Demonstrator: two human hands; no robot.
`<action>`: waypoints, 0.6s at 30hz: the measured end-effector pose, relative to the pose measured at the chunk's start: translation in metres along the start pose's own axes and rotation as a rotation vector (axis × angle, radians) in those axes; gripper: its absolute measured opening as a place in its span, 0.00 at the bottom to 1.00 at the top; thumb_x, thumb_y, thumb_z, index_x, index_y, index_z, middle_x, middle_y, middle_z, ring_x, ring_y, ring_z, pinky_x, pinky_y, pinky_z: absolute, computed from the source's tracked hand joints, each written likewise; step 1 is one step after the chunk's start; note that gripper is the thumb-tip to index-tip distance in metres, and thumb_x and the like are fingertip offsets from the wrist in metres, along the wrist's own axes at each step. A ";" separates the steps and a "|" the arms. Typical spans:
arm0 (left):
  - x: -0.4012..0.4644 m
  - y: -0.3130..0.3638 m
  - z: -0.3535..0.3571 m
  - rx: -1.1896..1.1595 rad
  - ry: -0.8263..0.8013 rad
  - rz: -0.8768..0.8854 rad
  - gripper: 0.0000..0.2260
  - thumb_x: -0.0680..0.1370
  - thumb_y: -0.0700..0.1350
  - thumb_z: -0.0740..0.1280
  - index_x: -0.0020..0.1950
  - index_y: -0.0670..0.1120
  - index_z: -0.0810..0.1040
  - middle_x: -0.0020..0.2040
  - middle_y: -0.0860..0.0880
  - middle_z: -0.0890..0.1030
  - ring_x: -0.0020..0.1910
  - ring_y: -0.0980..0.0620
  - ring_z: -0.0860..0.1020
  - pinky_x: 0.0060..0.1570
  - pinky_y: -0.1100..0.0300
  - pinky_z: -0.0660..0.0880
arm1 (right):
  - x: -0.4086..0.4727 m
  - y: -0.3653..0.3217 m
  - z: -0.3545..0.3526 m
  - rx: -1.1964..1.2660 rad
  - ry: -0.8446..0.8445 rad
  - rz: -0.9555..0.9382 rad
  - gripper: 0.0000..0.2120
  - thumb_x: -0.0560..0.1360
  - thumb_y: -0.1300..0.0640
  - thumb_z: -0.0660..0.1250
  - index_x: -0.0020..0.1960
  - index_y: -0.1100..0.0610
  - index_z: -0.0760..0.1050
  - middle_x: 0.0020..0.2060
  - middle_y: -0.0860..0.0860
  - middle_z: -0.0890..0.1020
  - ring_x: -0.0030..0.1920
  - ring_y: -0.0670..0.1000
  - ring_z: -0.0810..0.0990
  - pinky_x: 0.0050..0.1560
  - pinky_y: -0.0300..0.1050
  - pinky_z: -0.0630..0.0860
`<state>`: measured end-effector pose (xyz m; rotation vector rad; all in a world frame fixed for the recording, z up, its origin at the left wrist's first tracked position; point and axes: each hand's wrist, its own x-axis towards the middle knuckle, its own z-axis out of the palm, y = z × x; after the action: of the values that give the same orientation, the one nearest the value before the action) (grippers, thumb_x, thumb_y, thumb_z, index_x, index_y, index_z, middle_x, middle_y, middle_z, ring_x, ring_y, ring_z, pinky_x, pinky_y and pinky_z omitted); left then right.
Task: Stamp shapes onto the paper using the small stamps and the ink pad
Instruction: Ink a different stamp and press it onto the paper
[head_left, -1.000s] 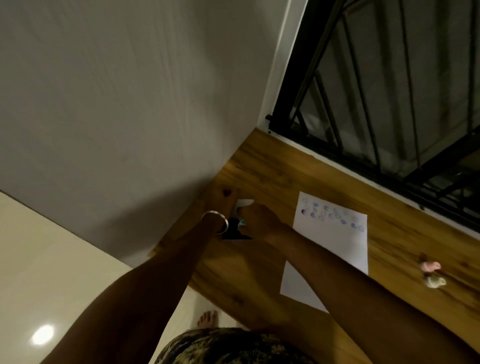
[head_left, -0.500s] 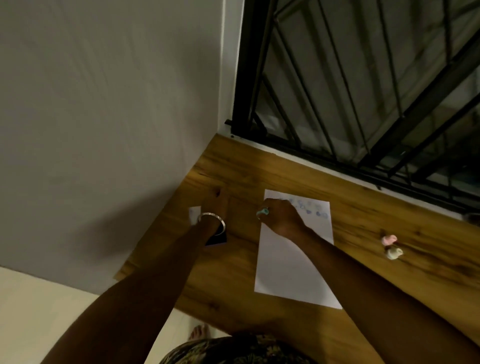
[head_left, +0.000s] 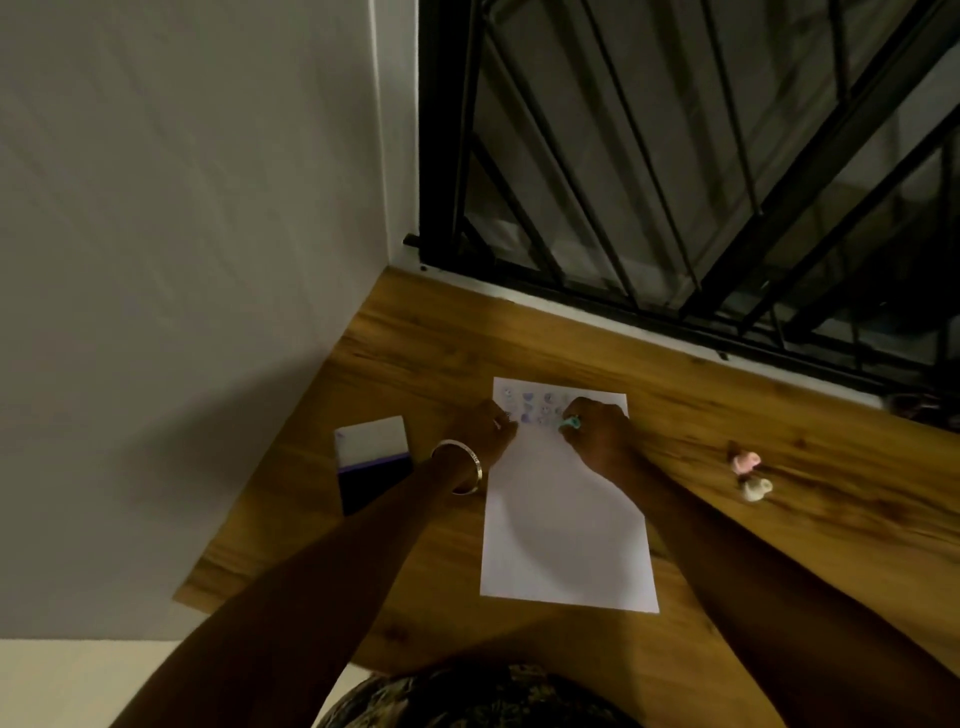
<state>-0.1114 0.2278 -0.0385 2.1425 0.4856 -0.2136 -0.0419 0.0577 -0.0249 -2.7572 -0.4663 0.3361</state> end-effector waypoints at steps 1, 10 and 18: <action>0.000 -0.002 0.001 0.017 -0.021 0.006 0.14 0.78 0.50 0.65 0.58 0.43 0.74 0.57 0.43 0.79 0.55 0.43 0.78 0.56 0.51 0.77 | 0.002 0.001 0.000 -0.001 -0.009 -0.006 0.13 0.77 0.54 0.66 0.60 0.56 0.76 0.61 0.57 0.80 0.59 0.59 0.79 0.61 0.50 0.76; 0.002 -0.006 -0.001 0.203 -0.116 0.075 0.18 0.70 0.43 0.74 0.57 0.45 0.72 0.55 0.44 0.78 0.53 0.44 0.77 0.50 0.55 0.76 | 0.013 -0.005 0.000 -0.041 -0.026 -0.023 0.13 0.78 0.55 0.66 0.60 0.57 0.76 0.61 0.56 0.80 0.60 0.58 0.79 0.62 0.51 0.76; 0.002 -0.006 -0.001 0.217 -0.113 0.097 0.18 0.70 0.42 0.74 0.57 0.46 0.72 0.55 0.44 0.78 0.53 0.43 0.77 0.52 0.54 0.77 | 0.021 -0.013 0.000 -0.241 -0.077 -0.015 0.14 0.79 0.55 0.62 0.63 0.58 0.73 0.61 0.58 0.79 0.59 0.59 0.79 0.58 0.53 0.79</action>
<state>-0.1119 0.2320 -0.0435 2.3436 0.3032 -0.3438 -0.0266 0.0768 -0.0241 -2.9797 -0.5809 0.4075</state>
